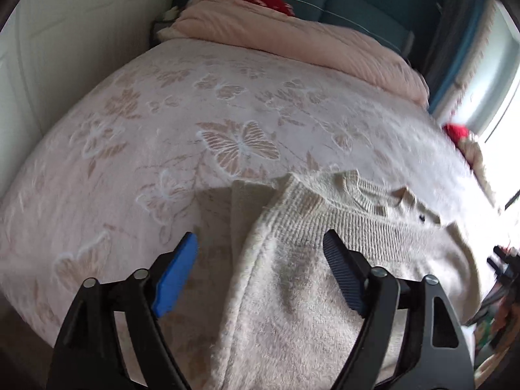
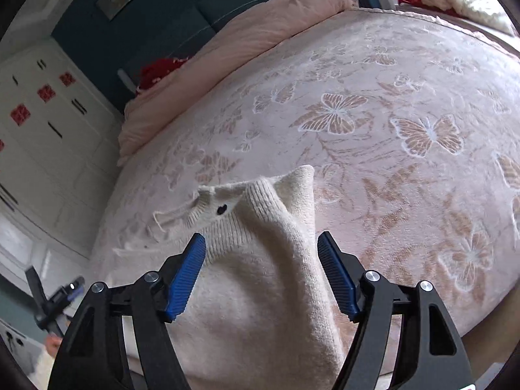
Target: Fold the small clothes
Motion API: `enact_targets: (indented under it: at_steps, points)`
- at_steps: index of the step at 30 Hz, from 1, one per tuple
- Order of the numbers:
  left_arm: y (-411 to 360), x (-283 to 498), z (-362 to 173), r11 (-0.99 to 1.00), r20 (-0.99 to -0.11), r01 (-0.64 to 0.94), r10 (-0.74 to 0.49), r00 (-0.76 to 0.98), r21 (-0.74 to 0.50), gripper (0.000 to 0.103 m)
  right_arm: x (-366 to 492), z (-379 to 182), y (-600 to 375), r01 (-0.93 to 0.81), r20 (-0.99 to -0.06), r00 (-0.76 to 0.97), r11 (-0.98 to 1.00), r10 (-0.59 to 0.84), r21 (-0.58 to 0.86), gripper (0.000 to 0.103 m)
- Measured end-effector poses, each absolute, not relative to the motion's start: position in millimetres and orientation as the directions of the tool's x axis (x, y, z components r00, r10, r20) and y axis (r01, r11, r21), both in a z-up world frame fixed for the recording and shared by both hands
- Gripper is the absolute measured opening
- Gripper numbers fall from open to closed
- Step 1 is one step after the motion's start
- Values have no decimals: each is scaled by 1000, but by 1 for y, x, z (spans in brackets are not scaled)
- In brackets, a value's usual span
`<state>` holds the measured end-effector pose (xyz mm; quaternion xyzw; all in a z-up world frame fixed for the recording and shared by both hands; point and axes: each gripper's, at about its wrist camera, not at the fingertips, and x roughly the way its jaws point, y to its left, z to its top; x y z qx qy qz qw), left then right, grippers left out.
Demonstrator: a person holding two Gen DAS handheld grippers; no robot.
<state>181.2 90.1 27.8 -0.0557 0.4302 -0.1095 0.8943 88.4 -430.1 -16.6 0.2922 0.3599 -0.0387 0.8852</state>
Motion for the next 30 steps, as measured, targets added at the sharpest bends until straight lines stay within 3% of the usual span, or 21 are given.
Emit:
enact_targets:
  at_steps: [7,8,9,11,12,13,14,19,24,26,30]
  points:
    - [42,244,-9,970,-829,157,-242,504,-188,80,146,-40,-415,270,-744,660,891,105,366,70]
    - [41,250,-15,971,-838,137,-240,490,-198,75,153,-43,-415,279,-752,651,891,99,359,70]
    - [41,255,-20,970,-843,123,-244,479,-211,68,162,-48,-414,287,-763,640,894,89,345,70]
    - [41,264,-32,968,-866,99,-251,433,-231,22,177,-59,-410,287,-790,607,904,84,317,66]
    - [42,265,-35,961,-871,102,-275,408,-256,13,179,-62,-407,291,-801,594,908,76,302,52]
    - [42,262,-33,958,-865,105,-286,412,-267,12,181,-63,-404,285,-805,590,914,71,289,34]
    - [43,259,-30,958,-857,113,-288,427,-265,10,180,-64,-400,275,-811,581,922,68,274,10]
    - [64,224,30,927,-768,150,-368,524,-342,9,136,-2,-392,208,-674,732,907,104,366,8]
    - [68,245,83,926,-717,147,-364,595,-349,9,142,61,-410,171,-551,829,896,93,409,8]
    - [64,267,83,942,-723,125,-320,613,-311,9,166,54,-423,211,-574,816,894,61,396,8]
    - [55,314,33,965,-804,52,-245,542,-259,9,219,-23,-448,327,-706,705,849,73,415,8]
